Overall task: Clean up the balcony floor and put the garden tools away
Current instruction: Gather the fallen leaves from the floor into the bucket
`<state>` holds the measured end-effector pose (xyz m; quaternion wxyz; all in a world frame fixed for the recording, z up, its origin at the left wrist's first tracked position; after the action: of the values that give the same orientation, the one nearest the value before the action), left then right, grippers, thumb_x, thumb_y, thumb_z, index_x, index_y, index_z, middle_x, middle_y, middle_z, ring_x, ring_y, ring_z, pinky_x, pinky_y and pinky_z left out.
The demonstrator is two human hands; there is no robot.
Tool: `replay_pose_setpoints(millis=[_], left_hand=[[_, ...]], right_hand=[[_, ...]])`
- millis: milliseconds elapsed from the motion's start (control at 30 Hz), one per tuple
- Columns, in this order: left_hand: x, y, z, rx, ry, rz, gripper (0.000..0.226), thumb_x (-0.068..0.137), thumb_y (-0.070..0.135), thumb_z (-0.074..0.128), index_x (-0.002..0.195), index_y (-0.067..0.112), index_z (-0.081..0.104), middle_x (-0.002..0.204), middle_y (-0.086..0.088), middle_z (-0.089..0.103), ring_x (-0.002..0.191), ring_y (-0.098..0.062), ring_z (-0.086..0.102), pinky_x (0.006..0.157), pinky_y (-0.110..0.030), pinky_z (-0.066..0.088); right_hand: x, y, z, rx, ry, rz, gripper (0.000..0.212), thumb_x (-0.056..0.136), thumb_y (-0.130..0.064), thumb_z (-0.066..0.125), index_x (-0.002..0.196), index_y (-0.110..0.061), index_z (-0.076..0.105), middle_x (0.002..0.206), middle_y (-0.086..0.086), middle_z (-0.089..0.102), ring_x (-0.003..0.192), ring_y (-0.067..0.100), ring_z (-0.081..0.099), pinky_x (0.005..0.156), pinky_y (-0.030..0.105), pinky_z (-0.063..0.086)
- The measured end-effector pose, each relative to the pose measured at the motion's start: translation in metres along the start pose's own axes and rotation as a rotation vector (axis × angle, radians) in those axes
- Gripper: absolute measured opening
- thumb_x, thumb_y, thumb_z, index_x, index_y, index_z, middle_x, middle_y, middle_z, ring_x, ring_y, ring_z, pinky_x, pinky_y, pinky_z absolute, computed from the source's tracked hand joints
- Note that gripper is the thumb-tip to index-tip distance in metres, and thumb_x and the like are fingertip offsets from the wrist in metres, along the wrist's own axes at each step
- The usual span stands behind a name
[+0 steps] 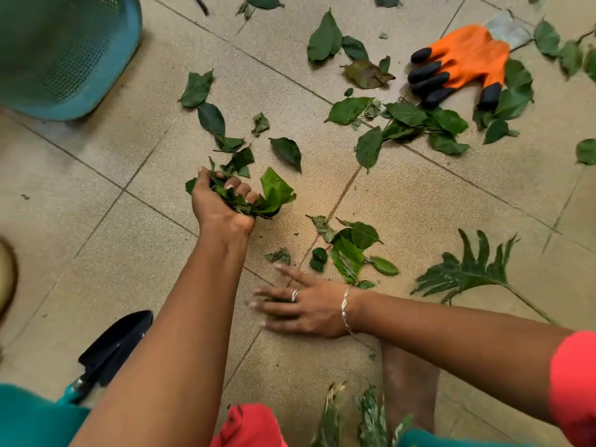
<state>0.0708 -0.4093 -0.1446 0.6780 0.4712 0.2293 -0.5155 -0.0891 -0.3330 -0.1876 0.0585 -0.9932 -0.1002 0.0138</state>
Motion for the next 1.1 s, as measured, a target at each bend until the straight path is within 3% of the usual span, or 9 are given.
replay_pose_setpoints(millis=[133,200,300,400,533,733,900,1000,1100], left_hand=[[0.001,-0.003,0.001,-0.010,-0.012,-0.019,0.043,0.099,0.041,0.034,0.063,0.019,0.035,0.039,0.006,0.030,0.030,-0.008,0.026,0.035,-0.013,0.019],[0.001,-0.008,0.000,-0.003,-0.016,-0.032,0.043,0.100,0.042,0.033,0.063,0.019,0.034,0.039,0.006,0.030,0.030,-0.008,0.025,0.036,-0.013,0.019],[-0.001,-0.017,-0.001,0.000,-0.010,-0.054,0.044,0.100,0.042,0.034,0.063,0.019,0.034,0.039,0.005,0.030,0.030,-0.009,0.025,0.036,-0.013,0.018],[-0.002,-0.023,0.000,0.020,-0.014,-0.073,0.043,0.099,0.043,0.034,0.063,0.019,0.034,0.039,0.006,0.030,0.030,-0.009,0.024,0.037,-0.012,0.018],[-0.006,-0.029,0.002,0.055,-0.023,-0.082,0.043,0.100,0.040,0.034,0.063,0.020,0.035,0.038,0.006,0.029,0.030,-0.008,0.024,0.036,-0.013,0.018],[-0.002,-0.023,-0.004,0.057,-0.027,-0.077,0.042,0.099,0.043,0.035,0.063,0.020,0.035,0.040,0.006,0.030,0.031,-0.008,0.025,0.036,-0.013,0.019],[0.002,-0.003,-0.016,0.053,0.034,0.016,0.042,0.099,0.042,0.036,0.063,0.020,0.037,0.041,0.006,0.031,0.032,-0.008,0.025,0.036,-0.016,0.018],[0.005,0.007,-0.023,0.056,0.074,0.059,0.041,0.099,0.042,0.037,0.064,0.020,0.037,0.043,0.006,0.031,0.033,-0.009,0.026,0.037,-0.016,0.019],[0.006,0.007,-0.025,0.056,0.088,0.064,0.041,0.099,0.042,0.037,0.065,0.020,0.037,0.044,0.006,0.031,0.034,-0.009,0.027,0.037,-0.017,0.020]], right_hand=[[-0.037,0.041,-0.006,-0.005,-0.003,0.220,0.063,0.082,-0.020,0.056,0.139,-0.009,0.034,0.145,0.012,0.039,0.136,0.033,0.032,0.109,0.057,0.002],[-0.062,0.061,-0.016,-0.001,0.007,0.325,0.056,0.092,-0.040,0.038,0.140,-0.011,0.032,0.146,0.014,0.036,0.136,0.034,0.030,0.108,0.058,0.009],[-0.099,0.072,-0.020,-0.026,-0.033,0.464,0.078,0.086,-0.069,0.019,0.144,-0.019,0.024,0.149,0.020,0.020,0.138,0.040,0.020,0.107,0.061,0.012],[-0.114,0.057,-0.007,-0.055,-0.075,0.466,0.096,0.073,-0.082,0.023,0.148,-0.024,0.012,0.150,0.023,0.012,0.137,0.046,0.016,0.105,0.067,0.014],[-0.095,0.062,0.003,-0.006,-0.026,0.534,0.101,0.070,-0.084,0.031,0.149,-0.028,0.001,0.150,0.023,0.008,0.138,0.046,0.011,0.103,0.068,0.015],[-0.068,0.092,0.001,0.000,-0.055,0.406,0.097,0.070,-0.085,0.021,0.148,-0.029,0.011,0.151,0.021,0.010,0.138,0.046,0.011,0.102,0.071,0.014],[-0.046,0.102,-0.002,0.050,-0.060,0.274,0.082,0.075,-0.077,0.034,0.142,-0.031,0.031,0.149,0.021,0.028,0.135,0.046,0.025,0.103,0.069,0.014],[-0.040,0.099,-0.001,0.074,0.076,0.192,0.055,0.086,-0.058,0.044,0.128,-0.023,0.051,0.135,0.021,0.048,0.125,0.043,0.042,0.103,0.056,0.032],[-0.035,0.100,-0.006,0.029,0.189,0.201,0.035,0.091,-0.044,0.045,0.103,-0.013,0.054,0.107,0.014,0.063,0.093,0.030,0.060,0.075,0.039,0.051]])
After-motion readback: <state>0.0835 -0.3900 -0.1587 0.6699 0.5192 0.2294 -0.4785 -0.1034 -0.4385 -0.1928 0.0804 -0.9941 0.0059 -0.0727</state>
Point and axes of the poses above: each hand's wrist, its own x-axis towards the middle knuckle, its own z-axis out of the palm, y = z × x, the point moved 3 cm from there along x, towards the middle knuckle
